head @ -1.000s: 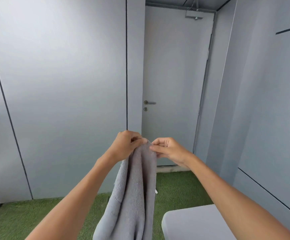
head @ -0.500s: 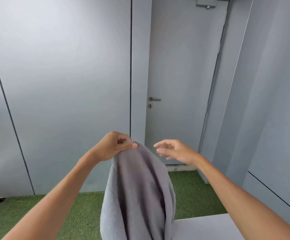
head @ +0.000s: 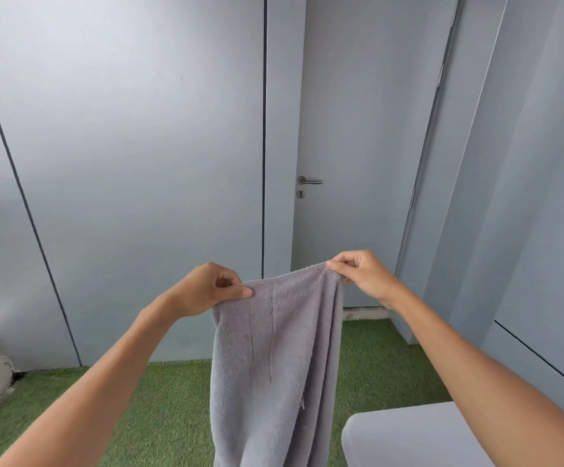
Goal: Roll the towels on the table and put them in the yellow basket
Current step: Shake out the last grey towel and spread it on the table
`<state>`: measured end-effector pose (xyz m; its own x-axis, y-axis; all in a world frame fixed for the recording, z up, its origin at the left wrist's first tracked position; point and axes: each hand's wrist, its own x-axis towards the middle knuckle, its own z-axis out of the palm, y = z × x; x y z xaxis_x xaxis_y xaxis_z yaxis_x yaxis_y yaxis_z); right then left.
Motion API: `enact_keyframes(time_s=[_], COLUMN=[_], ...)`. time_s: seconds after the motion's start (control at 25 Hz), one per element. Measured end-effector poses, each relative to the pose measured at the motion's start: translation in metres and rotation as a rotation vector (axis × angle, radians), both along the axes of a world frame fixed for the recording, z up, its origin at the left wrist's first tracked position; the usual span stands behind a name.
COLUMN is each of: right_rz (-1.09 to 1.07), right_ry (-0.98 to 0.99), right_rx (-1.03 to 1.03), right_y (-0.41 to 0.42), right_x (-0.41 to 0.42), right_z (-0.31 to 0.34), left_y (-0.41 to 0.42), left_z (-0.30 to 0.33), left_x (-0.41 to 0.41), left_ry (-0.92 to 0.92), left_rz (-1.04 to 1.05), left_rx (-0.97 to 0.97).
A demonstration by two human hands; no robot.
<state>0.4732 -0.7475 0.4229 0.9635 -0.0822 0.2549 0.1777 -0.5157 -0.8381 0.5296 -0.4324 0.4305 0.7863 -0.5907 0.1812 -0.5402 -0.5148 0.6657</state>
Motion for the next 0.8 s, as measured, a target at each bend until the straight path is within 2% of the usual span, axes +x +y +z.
enact_keyframes(time_s=[0.16, 0.24, 0.36, 0.4, 0.48, 0.6, 0.64, 0.8], right_rz=[-0.215, -0.207, -0.065, -0.023, 0.009, -0.021, -0.042, -0.006], right_ry=[-0.065, -0.085, -0.062, -0.077, -0.135, -0.131, -0.142, -0.265], right_rx=[-0.065, -0.089, 0.034, 0.092, 0.145, -0.008, -0.052, 0.068], right_y=[0.020, 0.049, 0.104, 0.121, 0.147, 0.168, 0.174, 0.164], right_x=[0.008, 0.000, -0.027, -0.037, -0.051, -0.053, -0.050, -0.035], right_z=[-0.024, -0.040, -0.054, -0.054, -0.057, -0.067, -0.072, -0.072], left_y=[-0.005, -0.018, -0.038, -0.043, -0.048, -0.046, -0.043, -0.019], left_z=[0.002, 0.009, 0.006, 0.003, -0.001, 0.005, 0.007, 0.006], left_x=[0.001, -0.001, -0.001, -0.001, 0.002, 0.003, 0.003, 0.003], left_ry=[-0.113, -0.190, -0.226, -0.201, -0.096, 0.096, 0.132, 0.177], left_rz=[0.117, 0.211, 0.328, 0.372, 0.460, 0.539, 0.557, 0.631], left_rx=[-0.014, -0.056, 0.049, 0.053, -0.056, -0.307, -0.354, -0.506])
